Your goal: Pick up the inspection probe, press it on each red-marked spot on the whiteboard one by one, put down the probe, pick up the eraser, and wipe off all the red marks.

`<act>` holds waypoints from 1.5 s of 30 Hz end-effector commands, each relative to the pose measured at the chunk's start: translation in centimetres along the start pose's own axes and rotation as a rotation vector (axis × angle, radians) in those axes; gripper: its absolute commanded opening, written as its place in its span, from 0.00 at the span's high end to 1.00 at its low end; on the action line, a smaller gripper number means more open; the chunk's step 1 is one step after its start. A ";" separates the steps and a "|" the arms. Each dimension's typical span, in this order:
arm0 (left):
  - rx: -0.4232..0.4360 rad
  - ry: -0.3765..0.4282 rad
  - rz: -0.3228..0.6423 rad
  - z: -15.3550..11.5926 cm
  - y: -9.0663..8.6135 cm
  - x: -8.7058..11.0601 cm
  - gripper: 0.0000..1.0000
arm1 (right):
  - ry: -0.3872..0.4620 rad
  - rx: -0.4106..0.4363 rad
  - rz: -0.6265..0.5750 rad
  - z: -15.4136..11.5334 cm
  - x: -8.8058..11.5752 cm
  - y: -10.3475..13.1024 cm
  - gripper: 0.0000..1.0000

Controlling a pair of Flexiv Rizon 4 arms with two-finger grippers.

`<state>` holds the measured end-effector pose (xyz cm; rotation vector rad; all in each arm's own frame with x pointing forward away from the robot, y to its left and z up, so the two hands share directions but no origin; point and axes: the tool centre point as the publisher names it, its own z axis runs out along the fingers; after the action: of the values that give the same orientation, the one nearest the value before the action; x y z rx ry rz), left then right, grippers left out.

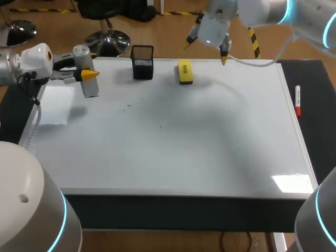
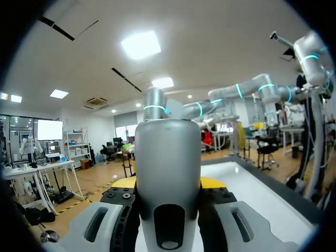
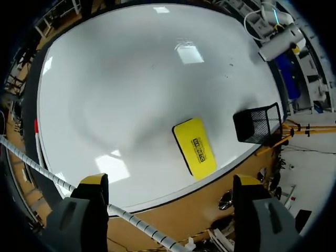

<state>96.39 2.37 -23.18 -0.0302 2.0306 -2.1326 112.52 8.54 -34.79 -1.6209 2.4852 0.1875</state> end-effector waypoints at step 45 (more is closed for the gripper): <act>0.000 -0.002 0.002 0.0 -0.1 0.1 1.00 | -0.281 -0.398 0.646 -13.9 4.9 -3.5 0.00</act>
<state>96.39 2.40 -23.18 -0.0306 2.0305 -2.1323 113.25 0.35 -22.16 -0.7542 2.7597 0.9481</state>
